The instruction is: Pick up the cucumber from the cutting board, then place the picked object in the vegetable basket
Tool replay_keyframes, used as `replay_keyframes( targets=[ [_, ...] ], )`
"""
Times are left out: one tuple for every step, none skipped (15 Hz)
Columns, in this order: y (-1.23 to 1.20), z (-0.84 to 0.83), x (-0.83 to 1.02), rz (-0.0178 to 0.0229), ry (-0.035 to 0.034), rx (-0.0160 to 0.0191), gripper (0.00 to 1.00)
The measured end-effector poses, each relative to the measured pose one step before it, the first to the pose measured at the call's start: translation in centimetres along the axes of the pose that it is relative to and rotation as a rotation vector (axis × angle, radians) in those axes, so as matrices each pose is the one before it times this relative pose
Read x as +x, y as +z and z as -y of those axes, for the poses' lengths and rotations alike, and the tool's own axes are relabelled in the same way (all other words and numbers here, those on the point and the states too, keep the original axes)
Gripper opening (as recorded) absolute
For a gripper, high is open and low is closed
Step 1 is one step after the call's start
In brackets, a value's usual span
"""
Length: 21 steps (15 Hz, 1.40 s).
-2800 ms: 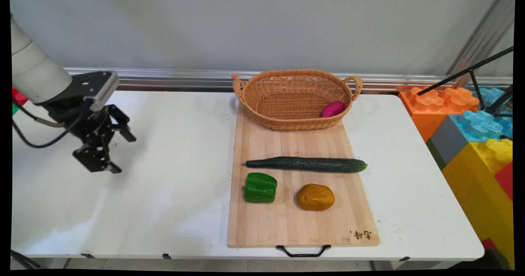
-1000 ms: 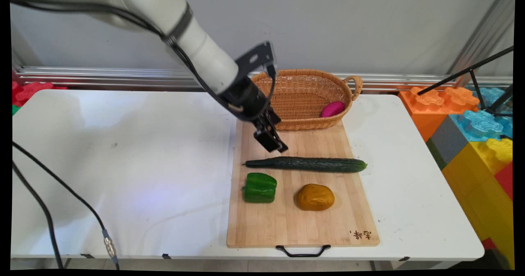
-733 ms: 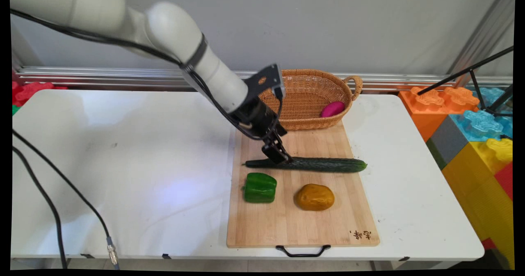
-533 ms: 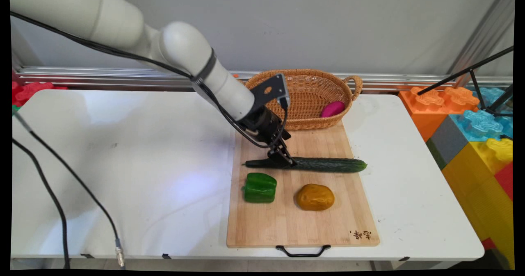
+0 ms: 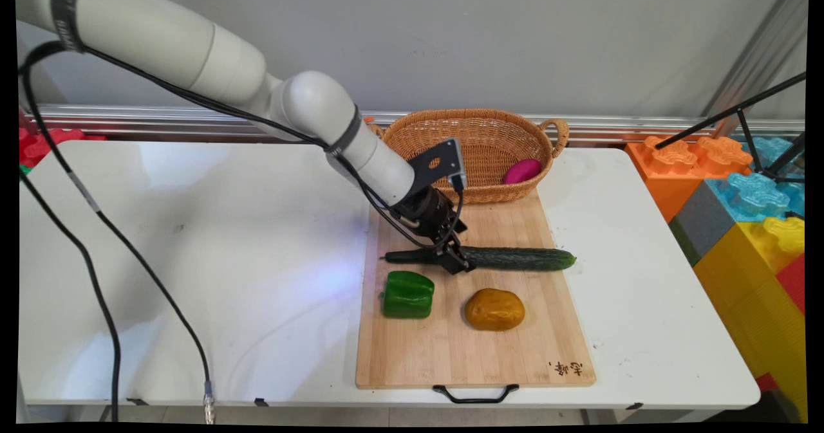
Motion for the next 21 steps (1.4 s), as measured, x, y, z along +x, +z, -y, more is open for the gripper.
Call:
replay_keyframes(
  targets=[
    [0.409,0.063,-0.023,-0.00063,0.00400,-0.00324,0.00],
    [0.313,0.015,-0.036,0.00032,0.00362,-0.00399,0.00],
    [0.173,-0.011,-0.030,0.00126,0.00246,-0.00320,0.00],
    [0.251,-0.035,-0.042,0.00248,0.00360,-0.00569,0.00],
    [0.119,-0.023,-0.021,0.00123,0.00202,-0.00308,0.00],
    [0.146,-0.032,-0.003,0.00184,0.00333,-0.00427,0.00],
    [0.043,-0.024,0.034,-0.00012,0.00207,-0.00252,0.00],
    [-0.013,-0.037,0.047,-0.00060,0.00264,-0.00290,0.00],
    [-0.046,-0.010,0.098,-0.00191,0.00132,-0.00255,0.00],
    [-0.164,-0.015,0.254,-0.00415,0.00291,-0.00287,0.00],
    [-0.185,-0.001,0.214,-0.00381,0.00005,-0.00239,0.00],
    [-0.379,0.030,0.429,-0.00757,0.00075,-0.00105,0.00],
    [-0.617,0.024,0.633,-0.01148,0.00004,-0.00194,0.00],
    [-0.687,0.021,0.753,-0.01287,-0.00015,-0.00286,0.00],
    [-0.655,0.020,0.760,-0.01227,0.00069,-0.00198,0.00],
    [-0.827,0.044,0.962,-0.01461,-0.00084,-0.00159,0.00],
    [-0.928,0.099,1.126,-0.01623,-0.00166,0.00140,0.00],
    [-0.575,0.114,0.742,-0.01073,-0.00120,0.00277,0.00],
    [-0.424,0.123,0.614,-0.00887,-0.00015,0.00329,0.00],
    [-0.585,0.222,0.957,-0.01356,0.00088,0.00572,0.00],
    [-0.722,0.367,1.185,-0.01762,0.00245,0.01069,0.00]
  ],
)
